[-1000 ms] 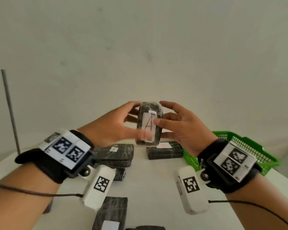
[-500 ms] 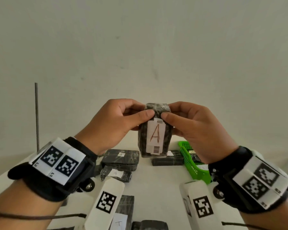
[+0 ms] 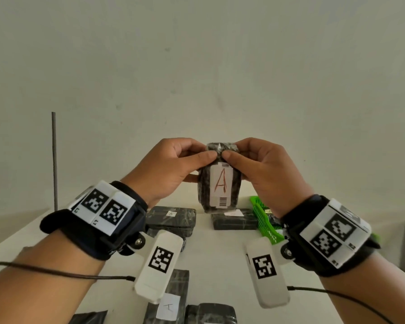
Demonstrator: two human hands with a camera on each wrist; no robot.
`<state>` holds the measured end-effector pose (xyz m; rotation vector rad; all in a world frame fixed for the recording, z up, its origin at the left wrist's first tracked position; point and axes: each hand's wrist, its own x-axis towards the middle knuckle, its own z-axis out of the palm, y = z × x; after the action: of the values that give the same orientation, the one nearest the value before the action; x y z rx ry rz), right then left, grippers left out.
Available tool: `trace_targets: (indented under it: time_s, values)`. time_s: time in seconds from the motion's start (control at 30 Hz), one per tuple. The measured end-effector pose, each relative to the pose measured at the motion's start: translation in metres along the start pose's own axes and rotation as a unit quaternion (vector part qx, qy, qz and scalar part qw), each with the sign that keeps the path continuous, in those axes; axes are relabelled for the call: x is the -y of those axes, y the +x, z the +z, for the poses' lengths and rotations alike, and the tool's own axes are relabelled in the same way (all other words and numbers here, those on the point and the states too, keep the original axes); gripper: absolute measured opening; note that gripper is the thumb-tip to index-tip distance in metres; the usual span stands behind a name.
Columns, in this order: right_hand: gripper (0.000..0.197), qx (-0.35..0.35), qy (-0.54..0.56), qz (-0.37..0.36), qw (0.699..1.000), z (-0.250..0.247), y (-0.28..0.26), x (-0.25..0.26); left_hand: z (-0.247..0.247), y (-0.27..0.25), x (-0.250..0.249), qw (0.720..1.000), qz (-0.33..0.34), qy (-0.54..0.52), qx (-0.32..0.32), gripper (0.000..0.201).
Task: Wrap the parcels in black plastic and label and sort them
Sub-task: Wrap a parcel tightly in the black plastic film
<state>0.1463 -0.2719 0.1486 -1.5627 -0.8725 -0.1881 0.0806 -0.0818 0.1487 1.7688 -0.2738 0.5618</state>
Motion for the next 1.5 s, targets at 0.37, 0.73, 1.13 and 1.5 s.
trace_targets:
  time_s: [0.37, 0.73, 1.13, 1.5]
  values:
    - [0.011, 0.026, 0.001, 0.014, 1.000, 0.003, 0.006, -0.008, -0.005, 0.003, 0.013, 1.000, -0.002, -0.026, 0.011, 0.044]
    - [0.019, 0.051, -0.028, 0.047, 0.997, 0.011, 0.002, -0.017, -0.009, -0.001, 0.030, 1.000, -0.018, -0.006, 0.019, 0.042]
    - [0.010, 0.016, -0.059, 0.001, 0.998, 0.018, 0.006, -0.023, -0.012, -0.005, 0.029, 0.999, -0.027, -0.035, 0.016, 0.040]
    - [0.004, 0.020, -0.014, 0.009, 1.000, 0.030, 0.010, -0.025, -0.024, -0.004, 0.029, 0.999, 0.000, -0.036, -0.013, 0.036]
